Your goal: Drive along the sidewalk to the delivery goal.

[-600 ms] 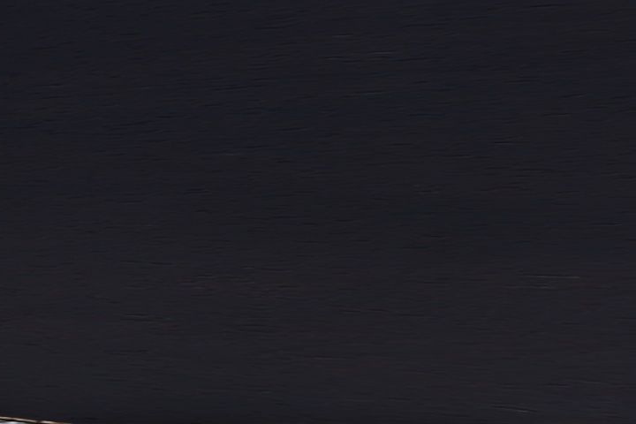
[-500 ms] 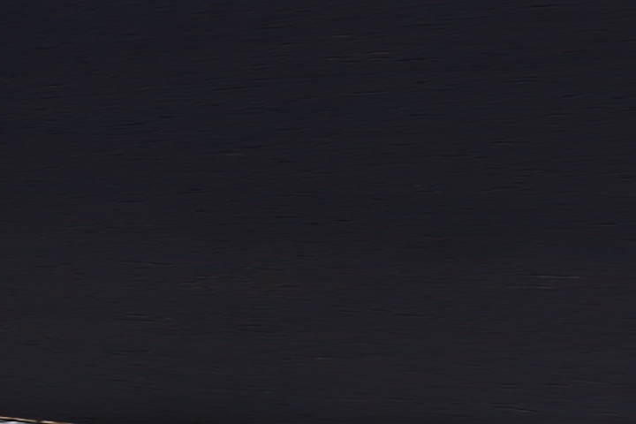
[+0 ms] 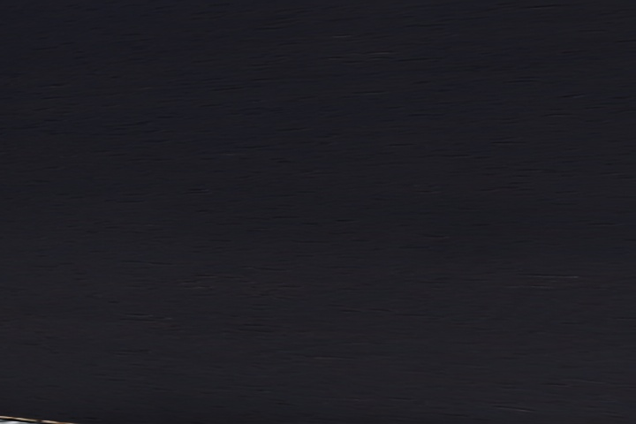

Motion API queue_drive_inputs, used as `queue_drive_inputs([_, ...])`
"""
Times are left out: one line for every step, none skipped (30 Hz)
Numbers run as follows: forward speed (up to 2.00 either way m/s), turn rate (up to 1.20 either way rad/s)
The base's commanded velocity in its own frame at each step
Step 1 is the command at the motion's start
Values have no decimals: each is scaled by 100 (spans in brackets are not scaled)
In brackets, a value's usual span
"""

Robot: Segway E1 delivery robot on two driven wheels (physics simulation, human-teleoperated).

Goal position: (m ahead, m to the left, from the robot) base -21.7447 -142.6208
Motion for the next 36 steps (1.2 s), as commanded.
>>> queue_drive_inputs([0, 0])
queue_drive_inputs([0, 0])
queue_drive_inputs([0, 0])
queue_drive_inputs([0, 0])
queue_drive_inputs([0, 0])
queue_drive_inputs([0, 0])
queue_drive_inputs([0, 0])
queue_drive_inputs([0, 0])
queue_drive_inputs([0, 0])
queue_drive_inputs([0, 0])
queue_drive_inputs([0, 0])
queue_drive_inputs([0, 0])
queue_drive_inputs([0, 34])
queue_drive_inputs([0, 48])
queue_drive_inputs([0, 76])
queue_drive_inputs([0, 94])
queue_drive_inputs([0, 120])
queue_drive_inputs([0, 120])
queue_drive_inputs([0, 120])
queue_drive_inputs([0, 120])
queue_drive_inputs([0, 120])
queue_drive_inputs([0, 120])
queue_drive_inputs([0, 120])
queue_drive_inputs([0, 120])
queue_drive_inputs([0, 120])
queue_drive_inputs([0, 120])
queue_drive_inputs([0, 120])
queue_drive_inputs([0, 120])
queue_drive_inputs([0, 120])
queue_drive_inputs([0, 120])
queue_drive_inputs([0, 120])
queue_drive_inputs([0, 120])
queue_drive_inputs([0, 120])
queue_drive_inputs([0, 120])
queue_drive_inputs([0, 120])
queue_drive_inputs([0, 120])
